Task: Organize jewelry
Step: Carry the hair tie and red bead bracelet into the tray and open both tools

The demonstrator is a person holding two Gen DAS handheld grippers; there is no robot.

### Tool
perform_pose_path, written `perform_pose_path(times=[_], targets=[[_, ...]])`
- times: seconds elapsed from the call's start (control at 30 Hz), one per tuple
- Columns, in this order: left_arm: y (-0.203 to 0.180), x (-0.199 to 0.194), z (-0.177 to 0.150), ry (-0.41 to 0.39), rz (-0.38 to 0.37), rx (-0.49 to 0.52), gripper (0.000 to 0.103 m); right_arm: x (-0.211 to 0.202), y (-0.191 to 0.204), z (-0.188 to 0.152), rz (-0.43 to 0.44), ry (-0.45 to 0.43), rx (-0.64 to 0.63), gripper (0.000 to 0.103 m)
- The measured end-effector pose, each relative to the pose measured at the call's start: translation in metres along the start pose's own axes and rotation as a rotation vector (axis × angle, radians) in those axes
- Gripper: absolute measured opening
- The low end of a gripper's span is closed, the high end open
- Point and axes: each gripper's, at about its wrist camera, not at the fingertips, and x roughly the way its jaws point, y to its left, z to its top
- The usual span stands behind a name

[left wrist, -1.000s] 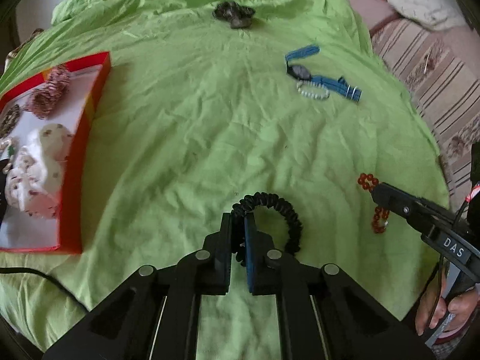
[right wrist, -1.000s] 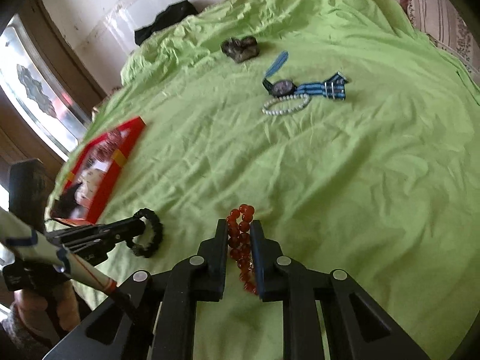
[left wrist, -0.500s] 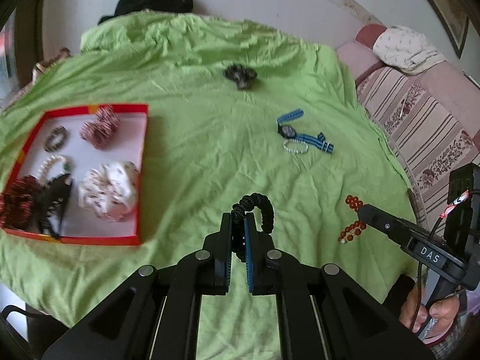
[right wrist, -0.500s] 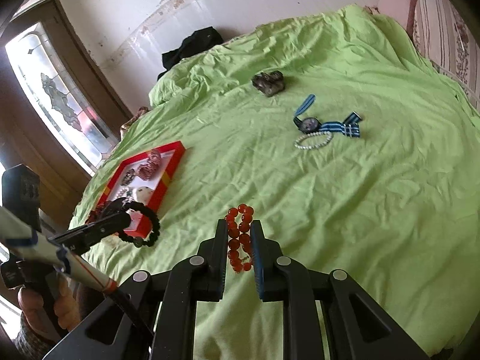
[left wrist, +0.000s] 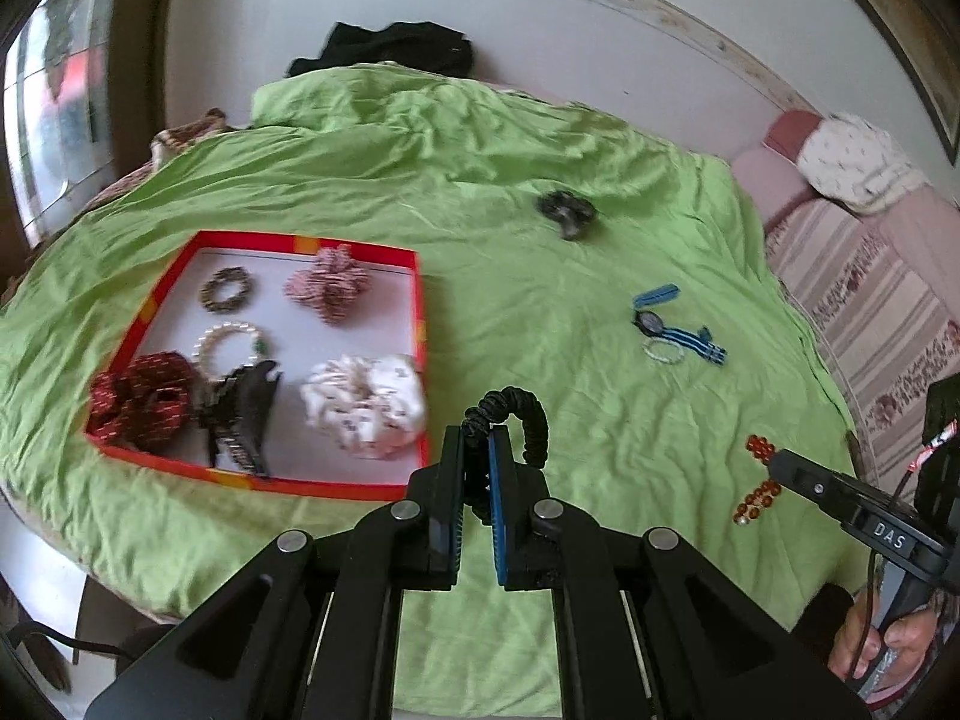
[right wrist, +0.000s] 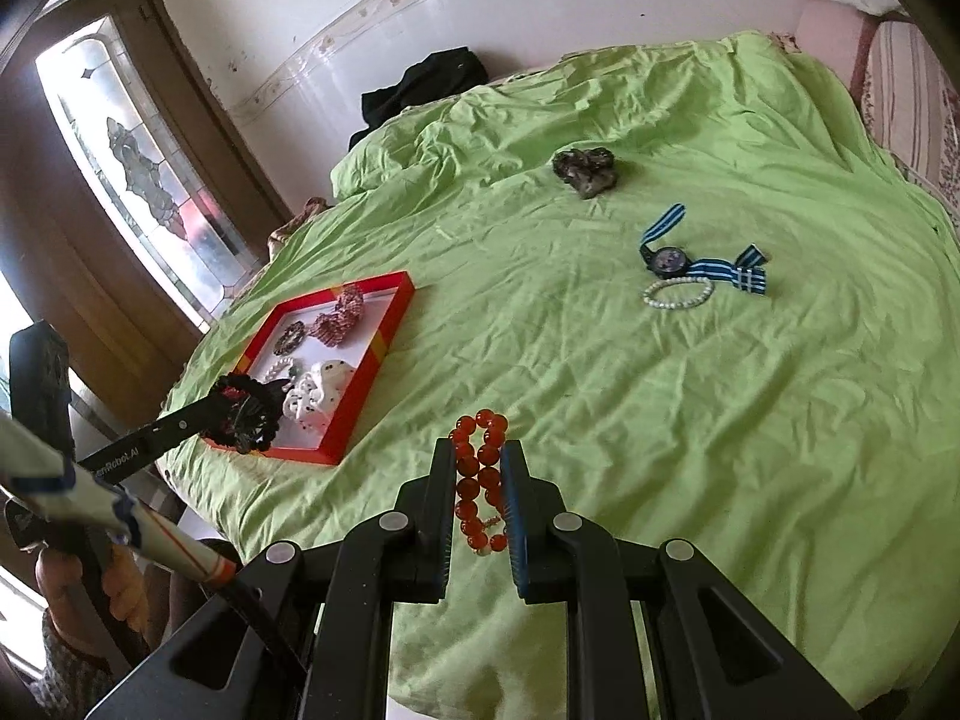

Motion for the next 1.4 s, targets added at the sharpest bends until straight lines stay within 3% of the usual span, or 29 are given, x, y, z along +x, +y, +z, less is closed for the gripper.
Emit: perform_pose_path(times=[0.4, 0.8, 1.07, 1.4], targets=[[0.070, -0.018, 0.011, -0.042, 0.070, -0.118, 0.007, 0.022, 0.052, 0.028, 0.015, 0.038, -0.118, 0.016], [0.133, -0.026, 0.056, -0.052, 0.094, -0.155, 0.007, 0.059, 0.127, 0.072, 0.104, 0.053, -0.225, 0.016], [0.167, -0.003, 0.087, -0.010, 0.086, -0.178, 0.007, 0.102, 0.170, 0.091, 0.146, 0.087, -0.274, 0.016], [0.203, 0.066, 0.139, 0.074, 0.110, -0.177, 0.007, 0.172, 0.200, 0.111, 0.205, 0.158, -0.245, 0.016]])
